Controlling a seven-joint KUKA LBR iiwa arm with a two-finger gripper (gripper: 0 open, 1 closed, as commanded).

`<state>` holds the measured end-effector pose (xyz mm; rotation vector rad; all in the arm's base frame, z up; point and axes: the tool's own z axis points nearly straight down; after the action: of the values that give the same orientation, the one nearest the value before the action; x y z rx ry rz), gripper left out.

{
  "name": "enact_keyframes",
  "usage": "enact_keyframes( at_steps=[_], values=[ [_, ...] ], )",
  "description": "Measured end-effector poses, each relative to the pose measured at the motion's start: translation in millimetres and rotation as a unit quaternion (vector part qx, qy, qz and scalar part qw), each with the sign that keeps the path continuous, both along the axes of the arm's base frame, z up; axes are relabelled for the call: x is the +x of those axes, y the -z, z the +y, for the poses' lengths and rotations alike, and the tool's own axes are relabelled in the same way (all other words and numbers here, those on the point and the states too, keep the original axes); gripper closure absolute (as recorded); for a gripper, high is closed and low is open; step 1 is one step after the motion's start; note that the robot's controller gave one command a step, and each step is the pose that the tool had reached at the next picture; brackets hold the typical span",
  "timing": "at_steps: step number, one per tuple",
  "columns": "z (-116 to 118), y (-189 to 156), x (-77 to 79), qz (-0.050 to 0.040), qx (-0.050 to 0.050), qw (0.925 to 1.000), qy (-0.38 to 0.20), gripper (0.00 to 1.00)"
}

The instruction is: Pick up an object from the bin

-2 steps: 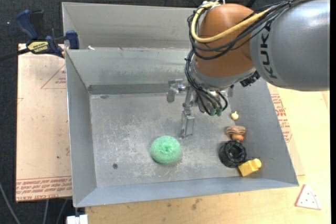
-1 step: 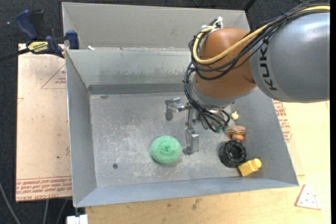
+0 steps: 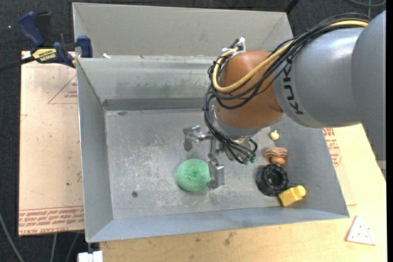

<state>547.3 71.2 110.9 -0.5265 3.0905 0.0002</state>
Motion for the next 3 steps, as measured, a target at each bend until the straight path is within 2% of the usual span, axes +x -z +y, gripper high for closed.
enact_keyframes(
  at_steps=[1, 2, 3],
  values=[
    [4, 22, -0.2, 0.0026, 0.0, 0.9999, -0.016, 0.0],
    [37, 2, 40.8, 0.0017, 0.0, 0.9905, -0.138, 1.0],
    [37, 2, 40.7, 0.002, 0.0, 0.9905, -0.138, 0.0]
  ],
)
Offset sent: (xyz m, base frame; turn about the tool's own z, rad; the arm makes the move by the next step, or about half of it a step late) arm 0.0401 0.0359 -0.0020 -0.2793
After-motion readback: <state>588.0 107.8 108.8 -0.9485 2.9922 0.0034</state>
